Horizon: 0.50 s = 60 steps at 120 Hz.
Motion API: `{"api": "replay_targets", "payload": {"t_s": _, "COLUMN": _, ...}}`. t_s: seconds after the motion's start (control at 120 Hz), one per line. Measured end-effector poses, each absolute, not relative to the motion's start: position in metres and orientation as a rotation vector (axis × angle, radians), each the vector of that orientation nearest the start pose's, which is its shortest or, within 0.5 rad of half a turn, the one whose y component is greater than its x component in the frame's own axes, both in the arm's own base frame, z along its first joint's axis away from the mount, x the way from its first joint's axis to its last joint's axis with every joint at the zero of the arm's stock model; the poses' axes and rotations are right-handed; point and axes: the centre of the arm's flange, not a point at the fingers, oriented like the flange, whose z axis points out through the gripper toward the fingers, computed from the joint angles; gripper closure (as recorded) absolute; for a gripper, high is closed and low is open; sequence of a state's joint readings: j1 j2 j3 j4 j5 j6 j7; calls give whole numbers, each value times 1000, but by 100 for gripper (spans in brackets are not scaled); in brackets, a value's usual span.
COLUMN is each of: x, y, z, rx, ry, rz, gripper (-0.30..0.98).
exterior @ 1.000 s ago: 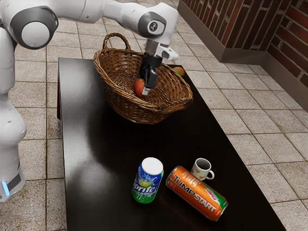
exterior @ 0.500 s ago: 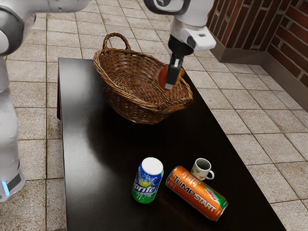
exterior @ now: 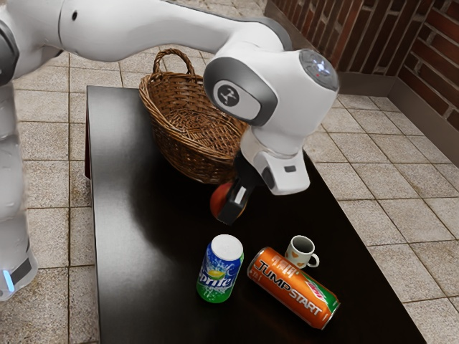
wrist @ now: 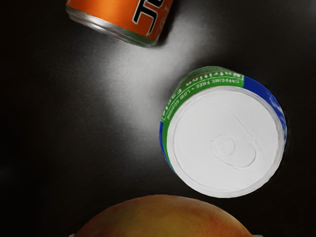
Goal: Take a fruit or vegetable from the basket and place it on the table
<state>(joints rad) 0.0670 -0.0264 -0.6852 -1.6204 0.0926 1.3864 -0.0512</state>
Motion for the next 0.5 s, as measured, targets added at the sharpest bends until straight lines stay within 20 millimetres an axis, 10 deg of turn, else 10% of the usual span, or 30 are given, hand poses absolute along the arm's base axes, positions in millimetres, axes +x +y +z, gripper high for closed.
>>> {"api": "replay_targets", "payload": {"t_s": 0.108, "x": 431, "y": -295, "z": 595, "rx": -2873, "ry": 742, "rz": 242, "gripper": 36}}
{"api": "replay_targets", "payload": {"t_s": 0.3, "x": 476, "y": -195, "z": 596, "rx": -2968, "ry": 341, "rz": 248, "gripper": 36}}
{"api": "replay_targets", "payload": {"t_s": 0.5, "x": 470, "y": -207, "z": 594, "rx": -2977, "ry": 334, "rz": 246, "gripper": 36}}
